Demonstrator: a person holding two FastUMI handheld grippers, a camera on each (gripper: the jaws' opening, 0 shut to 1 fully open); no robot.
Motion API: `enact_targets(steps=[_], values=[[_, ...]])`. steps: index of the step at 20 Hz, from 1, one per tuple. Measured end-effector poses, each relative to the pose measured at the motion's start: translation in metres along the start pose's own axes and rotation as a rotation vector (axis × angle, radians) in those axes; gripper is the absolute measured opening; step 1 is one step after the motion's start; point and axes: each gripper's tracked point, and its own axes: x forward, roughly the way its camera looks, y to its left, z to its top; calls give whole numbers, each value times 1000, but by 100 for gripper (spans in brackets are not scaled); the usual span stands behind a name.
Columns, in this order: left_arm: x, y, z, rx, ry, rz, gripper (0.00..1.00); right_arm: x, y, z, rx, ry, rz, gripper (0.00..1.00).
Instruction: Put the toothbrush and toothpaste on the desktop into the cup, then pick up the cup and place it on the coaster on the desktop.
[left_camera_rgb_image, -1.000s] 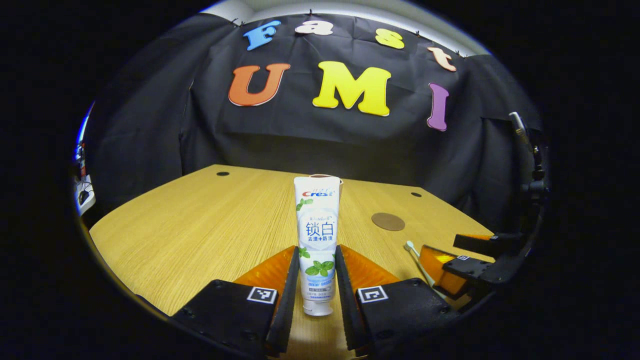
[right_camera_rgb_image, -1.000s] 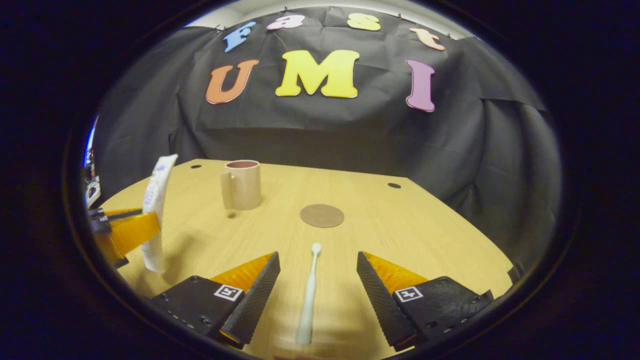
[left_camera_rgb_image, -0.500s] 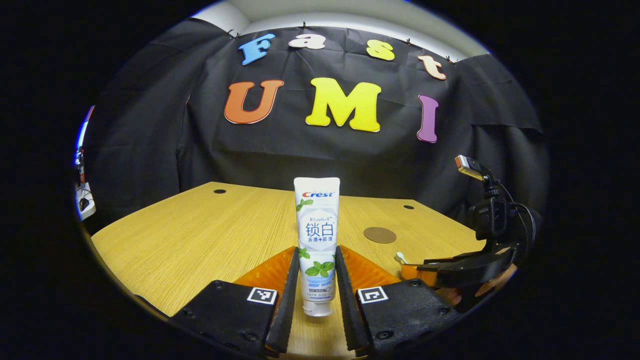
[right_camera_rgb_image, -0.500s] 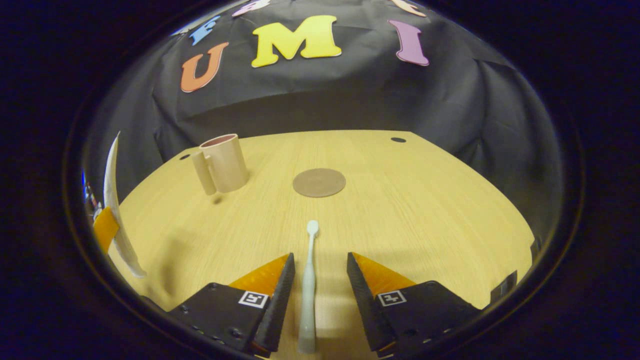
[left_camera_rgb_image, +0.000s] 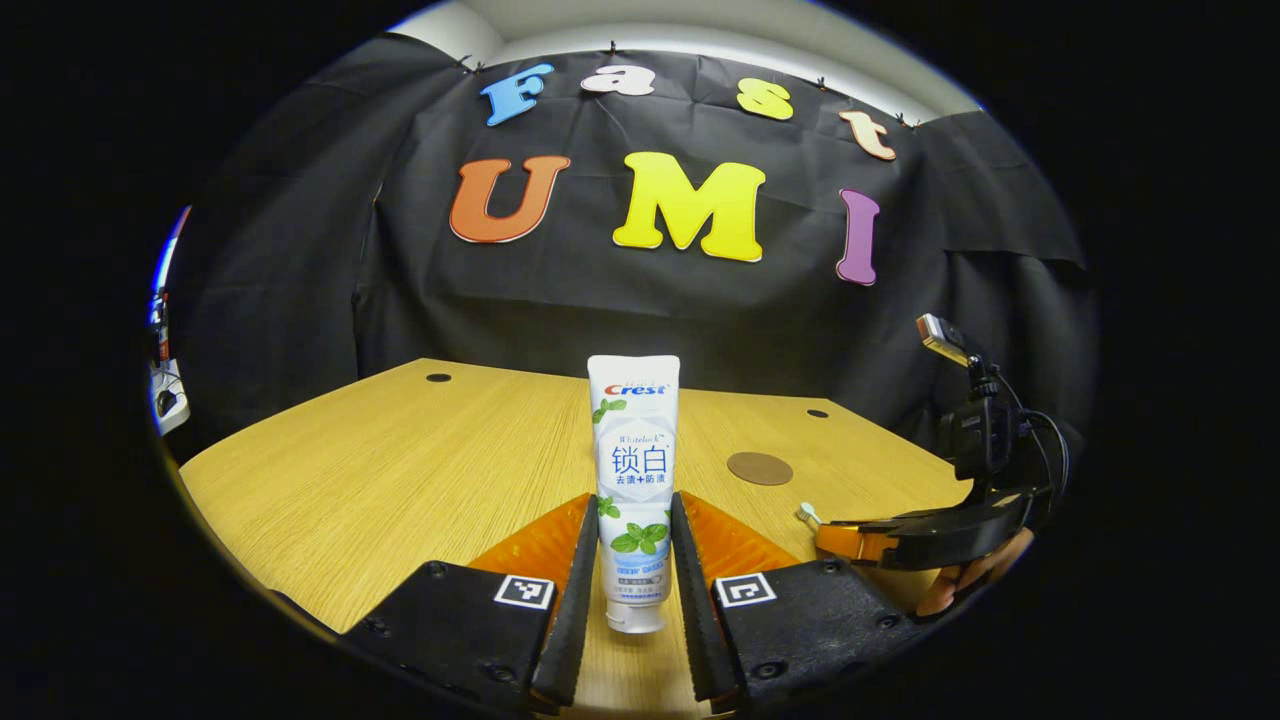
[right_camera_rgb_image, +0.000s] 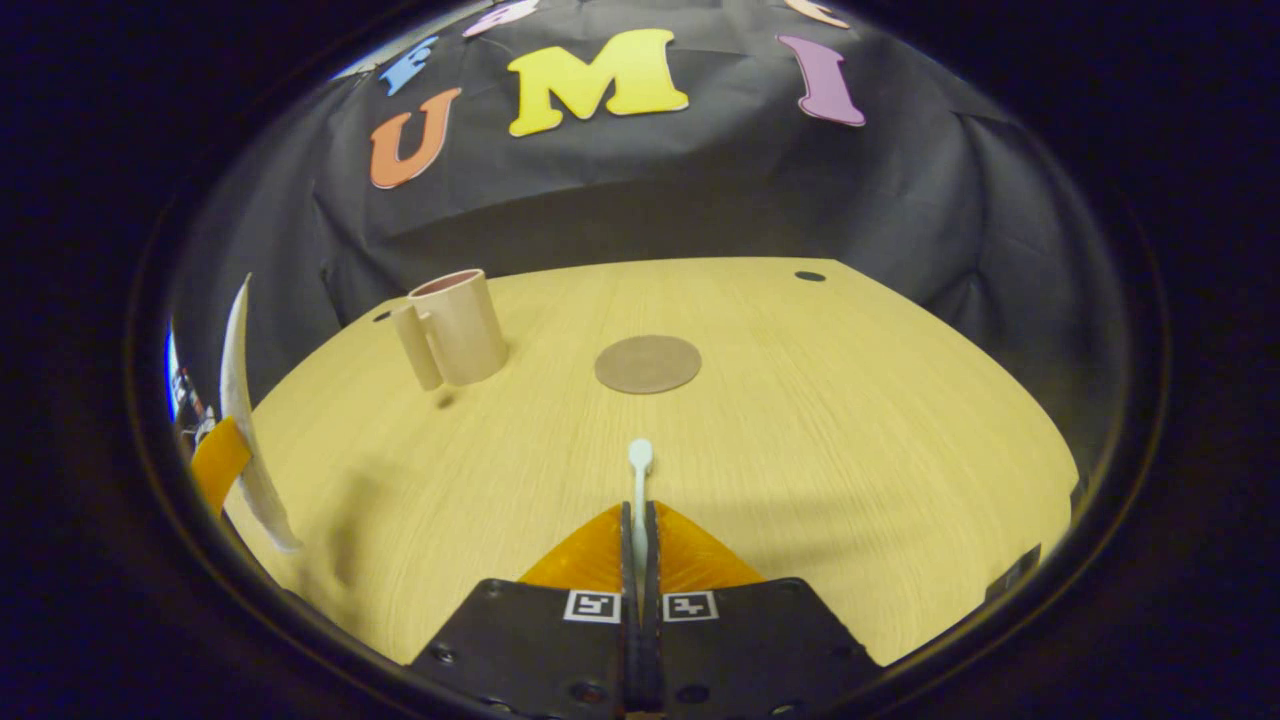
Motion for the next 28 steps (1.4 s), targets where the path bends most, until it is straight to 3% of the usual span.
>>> enact_targets(steps=[2,9,12,16,22,23,26,28], values=[[0,3,2,2,-1,8,44,-14,-6,16,-11,-100,-8,0],[-1,12,30,-5,-47,44,44,-88,-3,69,33,-392,79,1],[9,4,53,-21,-81,15,44,-110,-4,82,21,-488,90,0],[34,3,95,5,-160,-18,44,-121,-4,85,4,-532,96,0],[111,-1,136,11,-217,-80,44,-113,-9,76,-42,-529,98,0],[126,-3,137,9,-217,-96,40,-114,-12,77,-48,-534,86,1],[168,-17,140,-7,-222,-174,44,-114,-19,81,-37,-545,70,0],[189,-17,141,6,-240,-183,43,-111,-26,82,-27,-547,58,0]])
